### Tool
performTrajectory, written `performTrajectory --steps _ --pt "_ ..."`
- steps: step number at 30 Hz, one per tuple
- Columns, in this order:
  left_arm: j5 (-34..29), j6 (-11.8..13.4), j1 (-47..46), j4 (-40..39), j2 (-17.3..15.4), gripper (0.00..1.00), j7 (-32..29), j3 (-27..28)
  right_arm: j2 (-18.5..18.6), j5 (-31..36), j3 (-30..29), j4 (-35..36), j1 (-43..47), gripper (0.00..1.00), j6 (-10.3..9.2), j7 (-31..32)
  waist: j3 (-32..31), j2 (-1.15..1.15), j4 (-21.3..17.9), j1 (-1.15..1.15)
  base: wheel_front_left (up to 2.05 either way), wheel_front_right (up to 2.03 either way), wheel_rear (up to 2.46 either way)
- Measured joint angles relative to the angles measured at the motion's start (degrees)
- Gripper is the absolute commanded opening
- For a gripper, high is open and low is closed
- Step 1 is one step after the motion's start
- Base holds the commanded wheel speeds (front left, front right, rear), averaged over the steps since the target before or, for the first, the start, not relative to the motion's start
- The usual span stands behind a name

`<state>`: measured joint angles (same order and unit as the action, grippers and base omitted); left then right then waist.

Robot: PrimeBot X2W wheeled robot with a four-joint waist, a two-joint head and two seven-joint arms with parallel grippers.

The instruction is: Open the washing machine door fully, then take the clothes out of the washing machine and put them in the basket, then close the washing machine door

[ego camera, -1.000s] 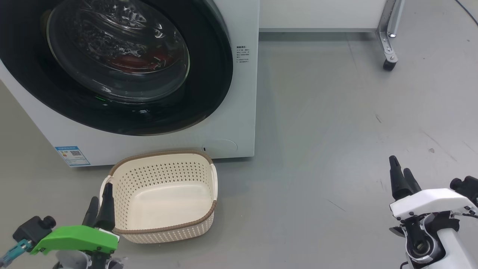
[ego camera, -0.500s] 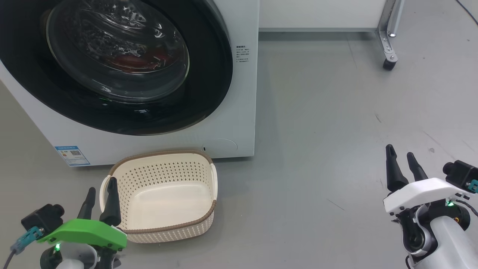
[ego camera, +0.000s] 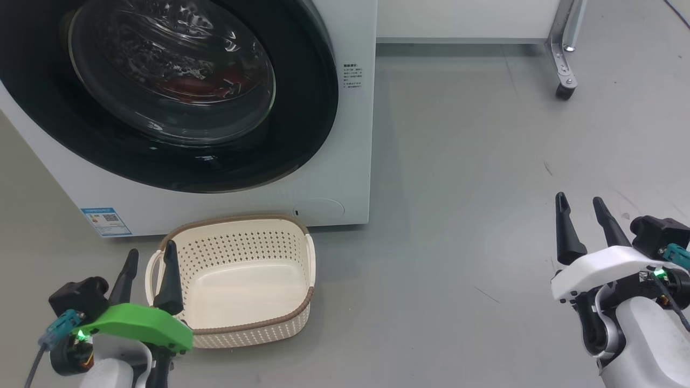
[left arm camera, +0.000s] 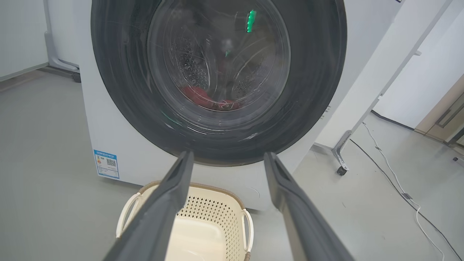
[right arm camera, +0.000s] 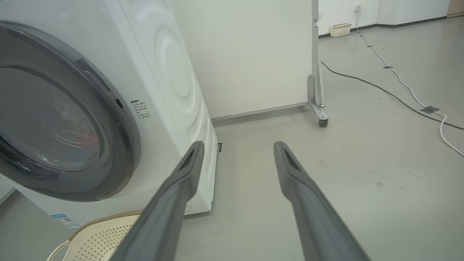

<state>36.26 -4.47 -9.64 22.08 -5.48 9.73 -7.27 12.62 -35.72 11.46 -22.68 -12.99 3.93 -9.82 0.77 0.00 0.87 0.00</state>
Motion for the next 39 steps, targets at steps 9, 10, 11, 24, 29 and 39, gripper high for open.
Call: performTrajectory --steps 9,10,11,24,29,39 --pt "-8.0 0.2 -0.8 0.4 0.0 1.00 2.0 -0.2 0.3 6.4 0.7 -0.3 -1.0 1.00 -0.12 -1.9 0.1 0.00 0.3 0.00 0.00 0.00 0.00" --pt "-9.0 0.2 -1.0 0.5 0.0 1.00 2.2 -0.2 0.3 7.4 0.8 -0.4 -1.2 1.00 -0.12 -2.1 0.1 0.00 0.3 0.00 0.00 0.00 0.00" --pt "-10.1 0.2 -1.1 0.6 0.0 1.00 2.4 -0.2 0.4 8.2 0.9 -0.5 -1.5 1.00 -0.12 -2.2 0.2 0.00 0.3 0.00 0.00 0.00 0.00" --pt "-19.7 1.4 -2.3 1.5 0.3 1.00 4.6 0.4 1.2 15.5 0.1 -1.9 -3.3 1.00 -1.09 -4.5 0.5 0.00 0.6 0.00 0.00 0.00 0.00" --pt "-19.7 1.7 -2.3 1.6 0.7 1.00 4.6 2.1 0.5 15.4 -1.6 -2.3 -3.3 1.00 -1.13 -4.6 0.5 0.00 0.6 0.00 0.00 0.00 0.00" --pt "-19.6 2.2 -2.3 1.6 1.3 1.00 4.6 5.0 -0.1 15.2 -4.4 -3.7 -3.3 1.00 -2.14 -4.6 0.6 0.00 0.7 0.00 0.00 0.00 0.00"
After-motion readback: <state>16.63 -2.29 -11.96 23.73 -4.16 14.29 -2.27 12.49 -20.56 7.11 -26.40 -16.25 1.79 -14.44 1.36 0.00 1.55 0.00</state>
